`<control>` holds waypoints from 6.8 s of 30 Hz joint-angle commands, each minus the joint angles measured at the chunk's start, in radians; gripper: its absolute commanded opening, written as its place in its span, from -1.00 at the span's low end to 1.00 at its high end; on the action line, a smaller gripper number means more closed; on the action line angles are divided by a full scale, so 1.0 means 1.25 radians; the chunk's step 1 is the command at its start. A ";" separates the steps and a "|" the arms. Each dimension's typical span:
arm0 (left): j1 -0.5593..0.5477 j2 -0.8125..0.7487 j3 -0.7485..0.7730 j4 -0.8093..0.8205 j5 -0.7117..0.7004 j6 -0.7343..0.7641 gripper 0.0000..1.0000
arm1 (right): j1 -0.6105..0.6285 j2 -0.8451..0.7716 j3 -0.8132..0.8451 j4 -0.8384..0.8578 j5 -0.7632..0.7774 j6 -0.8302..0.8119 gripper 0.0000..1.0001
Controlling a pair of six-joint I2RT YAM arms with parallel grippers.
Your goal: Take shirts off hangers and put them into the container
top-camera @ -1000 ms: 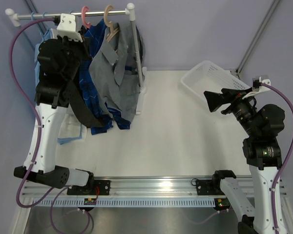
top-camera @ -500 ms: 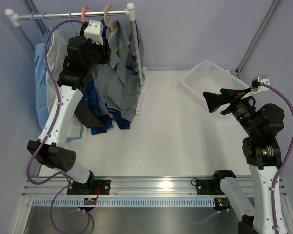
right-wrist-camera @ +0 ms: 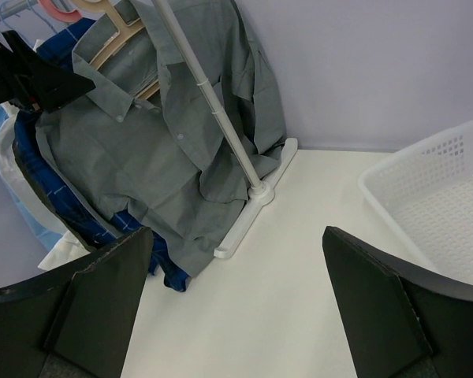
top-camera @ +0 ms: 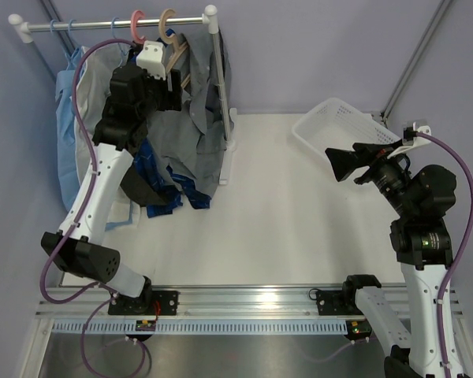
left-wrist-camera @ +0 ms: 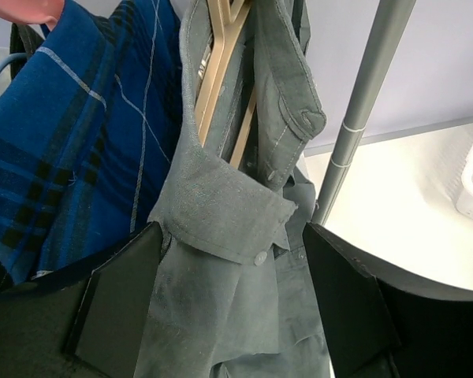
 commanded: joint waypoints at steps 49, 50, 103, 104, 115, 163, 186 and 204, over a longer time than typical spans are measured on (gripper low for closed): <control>-0.044 0.010 0.051 -0.073 -0.013 -0.131 -0.09 | 0.013 -0.001 0.001 0.032 -0.034 -0.009 0.99; -0.044 0.025 0.058 -0.073 -0.022 -0.126 -0.13 | 0.013 -0.002 0.001 0.032 -0.034 -0.008 0.99; -0.044 -0.508 -0.344 -0.147 0.014 -0.079 -1.00 | 0.021 0.010 -0.004 0.040 -0.058 -0.018 0.99; -0.044 -0.546 -0.349 -0.157 0.034 -0.081 -1.00 | 0.021 0.011 -0.003 0.041 -0.066 -0.019 0.99; -0.045 -0.552 -0.077 -0.214 0.429 -0.105 -1.00 | 0.024 0.039 0.020 0.000 -0.053 -0.044 0.99; -0.309 -0.429 -0.472 0.021 0.156 -0.188 -1.00 | 0.459 0.418 0.062 0.179 0.240 -0.064 0.59; -0.312 -0.541 -0.529 -0.072 0.145 -0.113 -1.00 | 0.392 0.506 0.138 0.082 0.450 -0.159 -1.00; -0.312 -0.371 -0.413 -0.031 0.199 -0.178 -1.00 | 0.414 0.328 0.087 0.192 0.142 -0.134 0.06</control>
